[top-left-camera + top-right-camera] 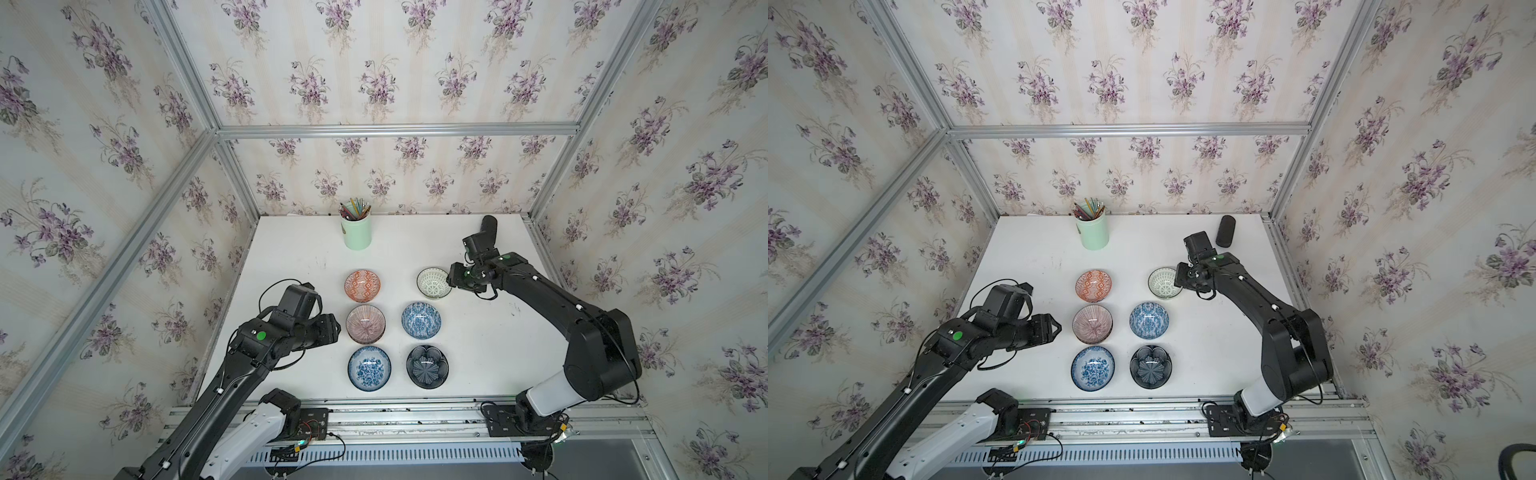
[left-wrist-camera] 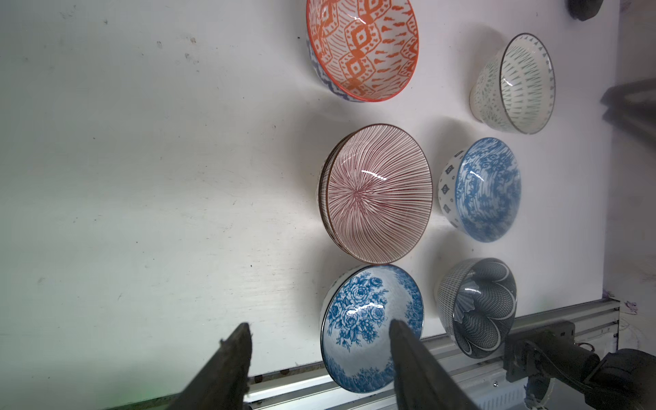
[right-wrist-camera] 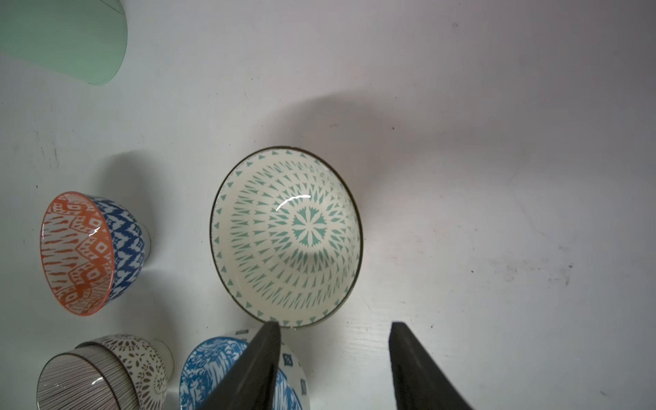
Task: Stack the bowls
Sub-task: Pick up the bowl from the center of the board.
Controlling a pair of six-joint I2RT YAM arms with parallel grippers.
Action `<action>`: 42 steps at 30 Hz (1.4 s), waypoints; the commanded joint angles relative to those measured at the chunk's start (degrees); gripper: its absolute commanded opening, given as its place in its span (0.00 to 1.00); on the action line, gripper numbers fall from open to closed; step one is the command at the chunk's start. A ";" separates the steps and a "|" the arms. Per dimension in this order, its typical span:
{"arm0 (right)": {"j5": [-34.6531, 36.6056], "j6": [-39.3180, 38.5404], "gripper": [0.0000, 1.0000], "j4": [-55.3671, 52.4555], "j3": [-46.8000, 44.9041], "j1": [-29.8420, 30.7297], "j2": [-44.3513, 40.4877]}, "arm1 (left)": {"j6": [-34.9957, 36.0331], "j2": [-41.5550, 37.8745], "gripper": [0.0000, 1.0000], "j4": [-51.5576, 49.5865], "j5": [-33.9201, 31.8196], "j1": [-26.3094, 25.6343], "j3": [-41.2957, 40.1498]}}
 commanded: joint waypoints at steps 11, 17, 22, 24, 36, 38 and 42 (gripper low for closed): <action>1.89 0.71 0.43 3.87 1.17 -0.48 7.85 | -0.12 -0.09 0.63 0.89 -0.53 0.00 -0.53; 1.71 0.68 0.35 4.54 1.07 -0.66 9.81 | -0.19 -0.26 0.61 0.96 -0.84 0.05 -0.59; 1.69 0.92 0.29 4.98 1.17 -0.75 10.35 | -0.40 0.12 0.60 0.64 -1.22 0.02 -0.39; 1.78 0.97 0.27 5.06 1.26 -0.76 10.48 | -0.47 0.08 0.60 0.62 -1.22 0.01 -0.42; 0.95 1.50 0.17 5.74 1.22 -1.46 11.07 | -0.15 0.47 0.60 0.80 -0.94 -0.03 -0.42; 0.57 1.58 0.17 5.84 1.24 -1.53 11.34 | -0.12 0.59 0.60 0.81 -0.96 -0.02 -0.51; 0.11 1.70 0.15 5.95 1.22 -1.63 11.64 | -0.13 0.47 0.60 0.87 -0.91 0.08 -0.46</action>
